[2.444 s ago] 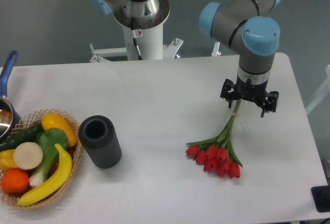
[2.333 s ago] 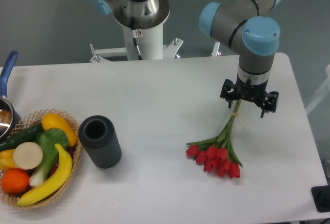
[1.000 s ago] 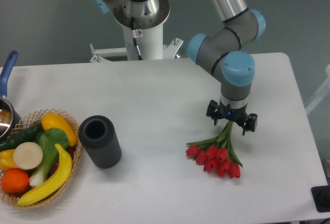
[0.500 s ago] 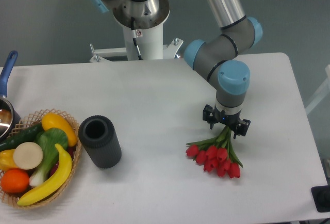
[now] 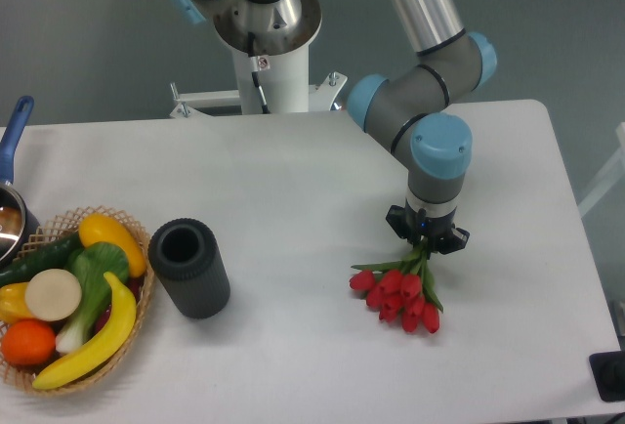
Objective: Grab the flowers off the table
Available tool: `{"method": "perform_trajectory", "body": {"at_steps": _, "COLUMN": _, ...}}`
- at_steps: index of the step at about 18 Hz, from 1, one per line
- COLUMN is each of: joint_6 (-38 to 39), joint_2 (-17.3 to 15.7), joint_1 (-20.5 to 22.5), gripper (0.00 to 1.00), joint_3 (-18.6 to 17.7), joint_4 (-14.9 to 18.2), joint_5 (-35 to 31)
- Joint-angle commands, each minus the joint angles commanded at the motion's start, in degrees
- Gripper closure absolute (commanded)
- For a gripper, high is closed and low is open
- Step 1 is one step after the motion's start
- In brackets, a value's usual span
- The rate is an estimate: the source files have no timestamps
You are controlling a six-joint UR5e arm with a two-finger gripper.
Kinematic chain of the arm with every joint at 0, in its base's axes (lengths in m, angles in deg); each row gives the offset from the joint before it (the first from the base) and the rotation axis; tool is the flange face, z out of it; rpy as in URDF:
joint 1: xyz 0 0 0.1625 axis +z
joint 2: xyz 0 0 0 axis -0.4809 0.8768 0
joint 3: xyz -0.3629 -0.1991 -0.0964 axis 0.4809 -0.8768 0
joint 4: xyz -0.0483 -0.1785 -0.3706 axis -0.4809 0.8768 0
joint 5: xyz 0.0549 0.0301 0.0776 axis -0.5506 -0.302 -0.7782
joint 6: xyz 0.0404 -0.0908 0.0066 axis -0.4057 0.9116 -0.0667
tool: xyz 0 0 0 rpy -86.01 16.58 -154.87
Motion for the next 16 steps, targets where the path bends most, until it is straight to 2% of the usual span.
{"method": "perform_trajectory", "body": {"at_steps": 3, "joint_6": -0.09, "joint_2": -1.5, "joint_1": 0.96, "gripper": 1.0, "joint_3": 1.84, "joint_4": 1.14, "joint_5": 0.09}}
{"method": "perform_trajectory", "body": {"at_steps": 5, "joint_6": -0.52, "joint_2": -2.02, "joint_1": 2.02, "gripper": 1.0, "joint_3": 3.6, "joint_4": 3.15, "joint_5": 0.17}}
{"method": "perform_trajectory", "body": {"at_steps": 6, "joint_6": -0.53, "joint_2": -2.64, "joint_1": 2.46, "gripper": 1.0, "joint_3": 4.91, "joint_4": 4.99, "joint_5": 0.09}}
{"method": "perform_trajectory", "body": {"at_steps": 10, "joint_6": -0.79, "joint_2": -2.47, "joint_1": 2.64, "gripper": 1.0, "joint_3": 12.38, "joint_4": 16.23, "joint_5": 0.26}}
{"method": "perform_trajectory", "body": {"at_steps": 11, "joint_6": -0.88, "joint_2": -1.94, "joint_1": 2.46, "gripper": 1.0, "joint_3": 13.61, "joint_4": 17.74, "joint_5": 0.44}}
{"method": "perform_trajectory", "body": {"at_steps": 13, "joint_6": -0.88, "joint_2": -1.41, "joint_1": 2.37, "gripper": 1.0, "joint_3": 15.12, "joint_4": 18.63, "joint_5": 0.53}}
{"method": "perform_trajectory", "body": {"at_steps": 16, "joint_6": -0.79, "joint_2": -1.5, "joint_1": 2.29, "gripper": 1.0, "joint_3": 15.3, "joint_4": 18.63, "joint_5": 0.61}}
